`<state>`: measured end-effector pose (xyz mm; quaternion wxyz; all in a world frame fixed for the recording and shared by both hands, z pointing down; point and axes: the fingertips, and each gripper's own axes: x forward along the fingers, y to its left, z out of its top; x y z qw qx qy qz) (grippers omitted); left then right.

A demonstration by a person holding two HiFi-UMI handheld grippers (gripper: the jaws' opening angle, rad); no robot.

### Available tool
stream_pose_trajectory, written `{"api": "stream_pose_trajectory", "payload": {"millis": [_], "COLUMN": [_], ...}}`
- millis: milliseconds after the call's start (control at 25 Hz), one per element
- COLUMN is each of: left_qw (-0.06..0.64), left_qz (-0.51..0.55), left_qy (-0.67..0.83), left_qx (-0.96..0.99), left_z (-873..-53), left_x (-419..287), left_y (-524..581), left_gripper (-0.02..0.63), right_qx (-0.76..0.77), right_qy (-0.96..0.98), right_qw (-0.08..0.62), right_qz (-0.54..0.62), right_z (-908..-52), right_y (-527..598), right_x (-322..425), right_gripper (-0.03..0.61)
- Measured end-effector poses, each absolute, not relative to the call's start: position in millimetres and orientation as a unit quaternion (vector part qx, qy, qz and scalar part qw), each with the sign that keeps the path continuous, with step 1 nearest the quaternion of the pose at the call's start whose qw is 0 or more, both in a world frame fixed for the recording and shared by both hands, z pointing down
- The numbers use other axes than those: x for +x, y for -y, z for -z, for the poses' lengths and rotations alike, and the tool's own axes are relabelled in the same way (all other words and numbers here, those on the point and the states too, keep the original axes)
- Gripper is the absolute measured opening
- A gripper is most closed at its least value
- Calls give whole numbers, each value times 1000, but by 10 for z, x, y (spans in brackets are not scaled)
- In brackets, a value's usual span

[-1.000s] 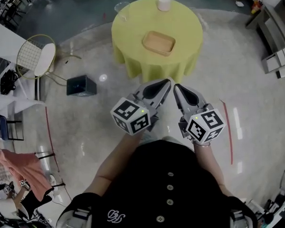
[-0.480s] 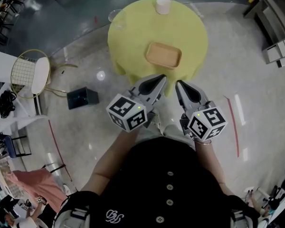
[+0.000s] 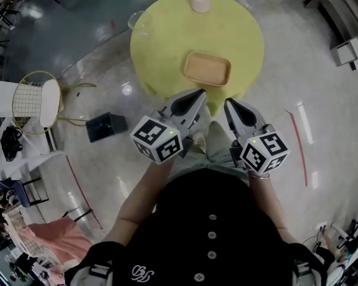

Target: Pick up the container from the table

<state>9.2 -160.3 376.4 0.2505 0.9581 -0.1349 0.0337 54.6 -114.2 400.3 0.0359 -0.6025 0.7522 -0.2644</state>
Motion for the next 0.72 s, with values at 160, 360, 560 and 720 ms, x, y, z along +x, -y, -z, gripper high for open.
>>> {"api": "stream_pose_trajectory", "payload": {"millis": [160, 360, 560, 720], "left_qw": [258, 266, 279, 290], "left_qz": [-39, -37, -39, -36], "left_qy": [146, 167, 182, 198], "left_qx": [954, 949, 942, 936], "left_z": [-3856, -3926, -3991, -4085], "left_x": [115, 96, 162, 172], "left_y": [1651, 1842, 2066, 2220], "left_gripper": [14, 14, 14, 14], "right_qx": [-602, -591, -580, -576], "right_qy": [-751, -757, -763, -760], "right_qw": [34, 34, 29, 22], "right_qz": [272, 276, 282, 300], "right_z": [-4091, -4130, -4121, -4216], "right_y": [1205, 1417, 1650, 1761], "right_x": [639, 670, 745, 811], "right_gripper": [3, 3, 3, 4]}}
